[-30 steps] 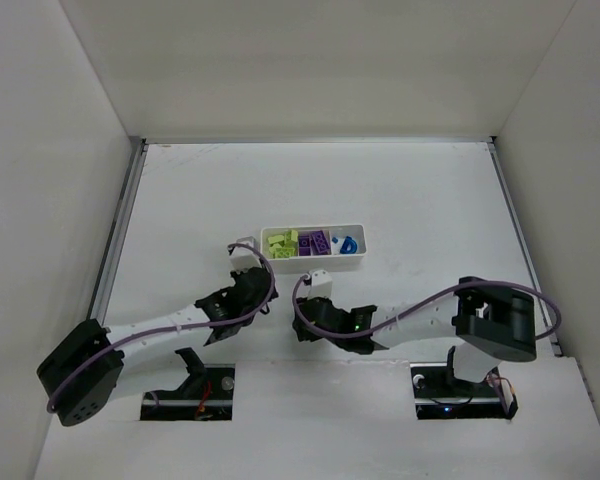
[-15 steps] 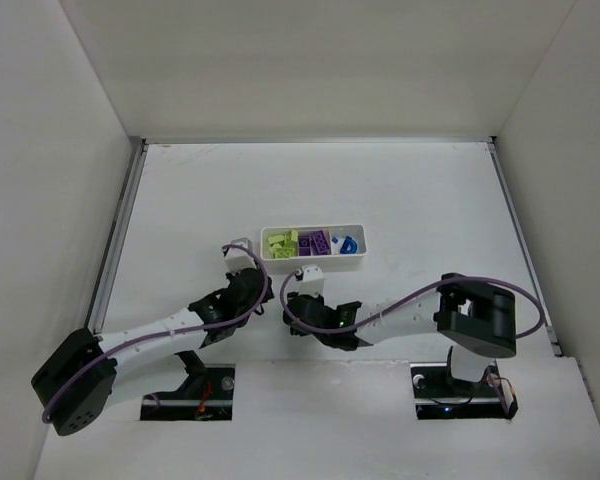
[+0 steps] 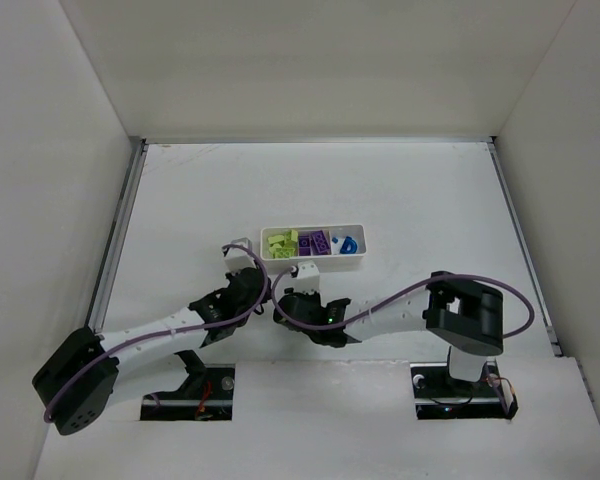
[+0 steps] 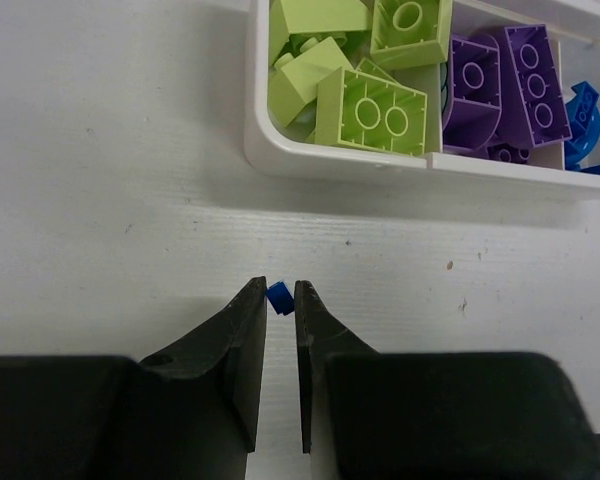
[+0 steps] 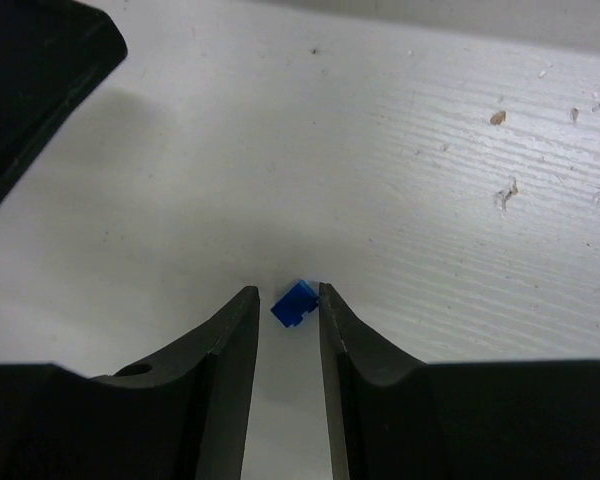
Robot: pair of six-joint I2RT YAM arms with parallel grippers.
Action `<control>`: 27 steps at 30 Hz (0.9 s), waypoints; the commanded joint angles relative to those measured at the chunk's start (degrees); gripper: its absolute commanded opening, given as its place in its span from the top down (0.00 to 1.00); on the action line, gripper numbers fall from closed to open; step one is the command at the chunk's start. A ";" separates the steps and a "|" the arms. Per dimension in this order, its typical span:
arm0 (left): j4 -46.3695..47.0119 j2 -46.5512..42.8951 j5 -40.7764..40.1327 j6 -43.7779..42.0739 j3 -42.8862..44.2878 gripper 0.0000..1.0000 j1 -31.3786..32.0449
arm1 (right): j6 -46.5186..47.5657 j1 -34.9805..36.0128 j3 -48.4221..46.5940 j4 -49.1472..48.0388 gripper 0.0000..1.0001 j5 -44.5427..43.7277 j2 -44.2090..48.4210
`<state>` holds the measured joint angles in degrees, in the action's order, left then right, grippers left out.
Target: Sort the legos into containers by color
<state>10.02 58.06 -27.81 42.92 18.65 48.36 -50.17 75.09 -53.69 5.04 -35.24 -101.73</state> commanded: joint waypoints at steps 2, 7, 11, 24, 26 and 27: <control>0.88 0.38 -0.14 -0.29 -0.55 0.90 -0.24 | -0.19 0.10 -2.29 1.82 0.67 -0.88 -3.12; 0.70 -0.67 -0.14 -0.20 -0.90 0.90 -0.50 | -0.01 -0.08 -2.65 2.08 0.78 -1.58 -3.03; 0.00 -2.60 -0.14 -0.38 -0.55 0.90 -0.77 | -0.01 0.10 -0.72 1.82 0.81 -2.28 -0.76; 7.64 7.14 2.23 -3.19 11.65 0.89 2.22 | -0.10 -1.57 13.16 -0.73 0.81 -4.39 19.88; 10.62 12.75 3.20 -4.67 15.95 0.89 3.10 | -0.36 -2.79 16.15 -0.73 0.81 -4.48 24.45; 11.76 15.47 3.64 -5.55 17.89 0.89 3.27 | -0.54 -3.85 17.99 -0.73 0.81 -4.48 27.09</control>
<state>14.92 68.73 -26.02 40.47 30.68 50.65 -50.19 73.28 -39.00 5.45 -37.76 -80.12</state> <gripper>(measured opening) 0.123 0.189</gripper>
